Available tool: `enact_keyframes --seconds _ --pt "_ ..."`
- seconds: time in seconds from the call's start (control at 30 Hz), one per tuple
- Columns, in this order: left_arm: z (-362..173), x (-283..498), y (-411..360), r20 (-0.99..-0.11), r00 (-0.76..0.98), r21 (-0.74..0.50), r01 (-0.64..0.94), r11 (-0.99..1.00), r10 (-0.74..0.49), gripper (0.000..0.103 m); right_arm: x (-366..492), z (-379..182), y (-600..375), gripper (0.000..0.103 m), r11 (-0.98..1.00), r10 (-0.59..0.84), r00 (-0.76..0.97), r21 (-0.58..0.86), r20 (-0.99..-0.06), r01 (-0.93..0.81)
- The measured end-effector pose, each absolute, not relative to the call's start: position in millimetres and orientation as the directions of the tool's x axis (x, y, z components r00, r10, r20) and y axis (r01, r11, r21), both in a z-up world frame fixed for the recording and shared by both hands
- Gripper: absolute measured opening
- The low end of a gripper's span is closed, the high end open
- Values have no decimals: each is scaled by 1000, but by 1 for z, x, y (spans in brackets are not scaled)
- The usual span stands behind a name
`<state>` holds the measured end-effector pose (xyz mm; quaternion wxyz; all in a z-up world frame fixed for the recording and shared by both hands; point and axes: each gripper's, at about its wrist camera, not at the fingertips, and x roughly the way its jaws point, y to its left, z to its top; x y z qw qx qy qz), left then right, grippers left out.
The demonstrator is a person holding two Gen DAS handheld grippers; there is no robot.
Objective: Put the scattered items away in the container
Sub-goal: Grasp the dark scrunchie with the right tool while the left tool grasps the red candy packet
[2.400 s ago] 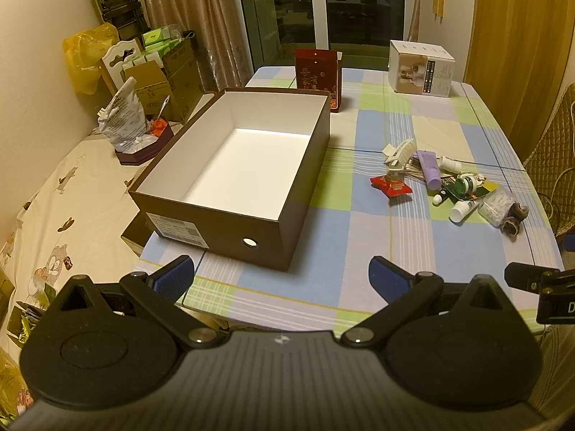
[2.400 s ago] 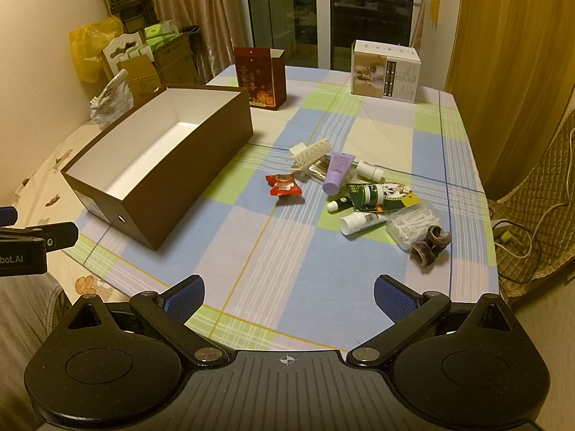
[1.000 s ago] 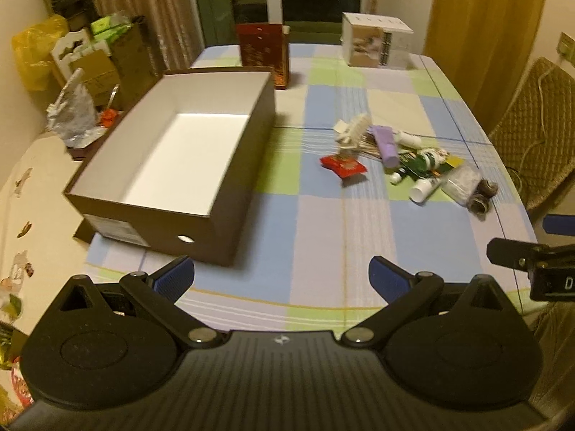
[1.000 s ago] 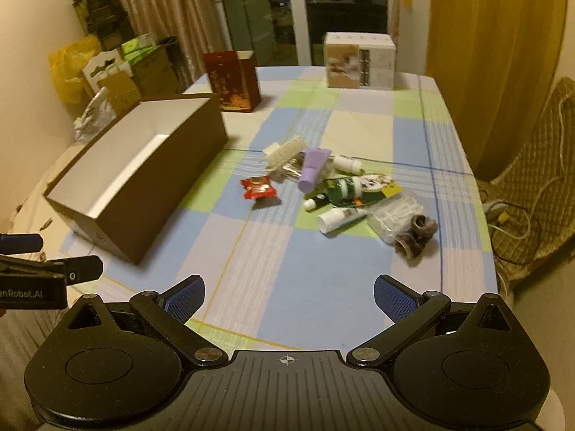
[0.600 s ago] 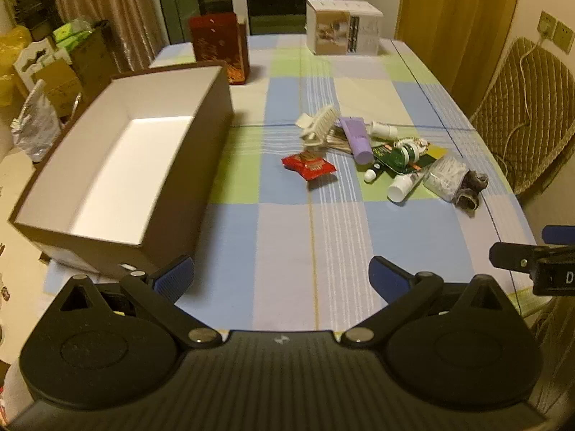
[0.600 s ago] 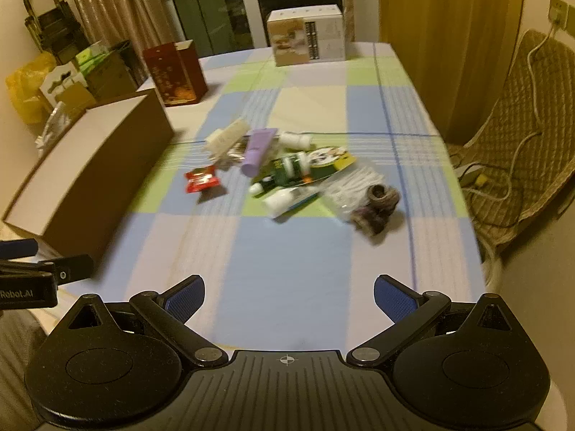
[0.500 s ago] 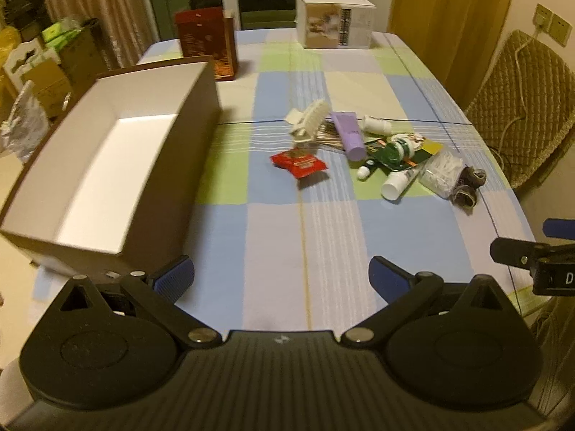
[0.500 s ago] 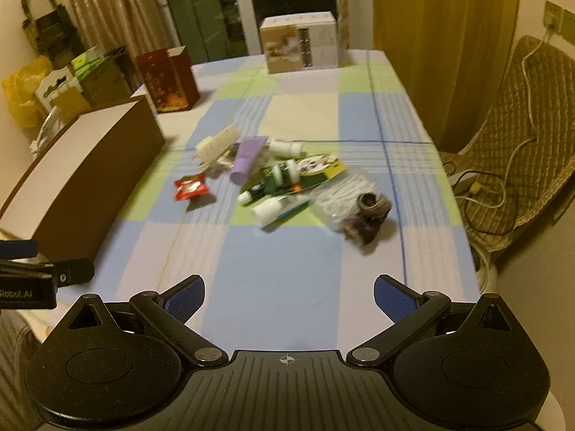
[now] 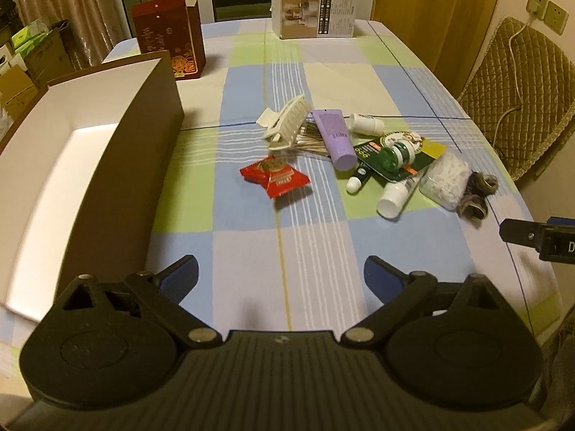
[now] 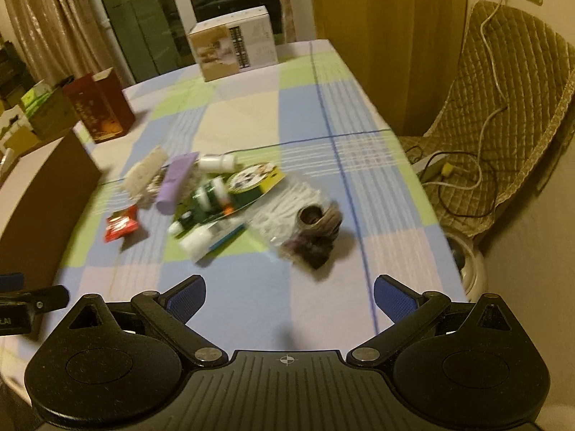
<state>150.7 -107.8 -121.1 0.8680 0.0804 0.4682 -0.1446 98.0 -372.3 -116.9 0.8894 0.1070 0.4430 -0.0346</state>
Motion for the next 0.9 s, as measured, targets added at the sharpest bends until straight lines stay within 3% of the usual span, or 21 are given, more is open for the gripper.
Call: enact_keyframes --seconds 0.13,0.17,0.2,0.6,0.67,0.77,0.8,0.83,0.9 --pt "-129 169 -114 -836 517 -6 323 946 -182 92 116 -125 -383 102 977 8 625 140 -781 162" --pt "-131 173 -115 -837 516 -8 324 946 -184 89 120 -127 -386 86 977 13 632 145 -775 158" --pt "-133 177 -117 -837 515 -8 324 946 -184 88 125 -130 -388 80 977 22 630 151 -776 152" --pt "-154 205 -127 -846 503 -14 313 950 -178 84 159 -156 -405 77 954 -12 620 177 -785 243" --pt "-156 208 -128 -844 505 -14 314 949 -180 84 163 -161 -408 57 951 -5 616 186 -788 246" --pt "-160 213 -129 -845 503 -16 312 950 -179 79 165 -169 -412 54 943 -16 597 186 -802 275" --pt "-160 214 -130 -846 502 -19 311 950 -181 79 165 -170 -413 47 945 -28 589 171 -808 280" --pt "-161 215 -130 -846 501 -22 309 951 -182 79 166 -171 -413 30 950 -31 572 154 -820 272" --pt "-162 216 -130 -846 500 -24 307 952 -183 78 163 -172 -413 29 952 -20 565 157 -825 262"
